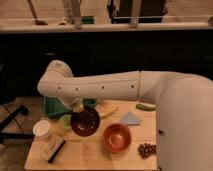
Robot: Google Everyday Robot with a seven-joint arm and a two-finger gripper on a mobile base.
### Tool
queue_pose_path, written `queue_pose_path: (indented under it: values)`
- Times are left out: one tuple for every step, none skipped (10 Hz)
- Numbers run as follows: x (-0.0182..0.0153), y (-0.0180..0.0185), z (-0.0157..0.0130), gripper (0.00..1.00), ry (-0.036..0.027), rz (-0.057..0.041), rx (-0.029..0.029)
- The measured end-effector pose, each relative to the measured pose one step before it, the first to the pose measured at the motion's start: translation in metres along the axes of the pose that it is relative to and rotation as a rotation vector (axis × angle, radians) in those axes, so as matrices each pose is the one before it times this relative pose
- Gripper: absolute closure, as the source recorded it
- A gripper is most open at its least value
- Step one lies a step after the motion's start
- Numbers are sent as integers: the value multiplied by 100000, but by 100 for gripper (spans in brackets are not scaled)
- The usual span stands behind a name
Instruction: Stack bowls on top of each other
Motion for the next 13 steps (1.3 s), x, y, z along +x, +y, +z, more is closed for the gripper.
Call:
queue_pose_path:
  values:
    - [543,-98,153,100,-313,549,-217]
    - [859,55,327,100,-608,1263,-708]
    - [1273,109,598,100,-439,2115,-966]
    - [966,95,443,100,-543,1602,-518]
    - [993,131,435,100,-660,1760,-453]
    - [1438,201,540,100,-701,2560,-555]
    - [1062,148,379,100,-512,2193,-372]
    - [503,63,285,100,-704,1311,-170]
    - [932,189,412,100,-942,2034,-393]
    - [980,308,390,100,-497,1695,-488]
    - [1003,338,513,100,-785,1782,-441]
    - [596,353,412,100,-366,1017,-696]
    - [403,431,560,100,-850,887,-694]
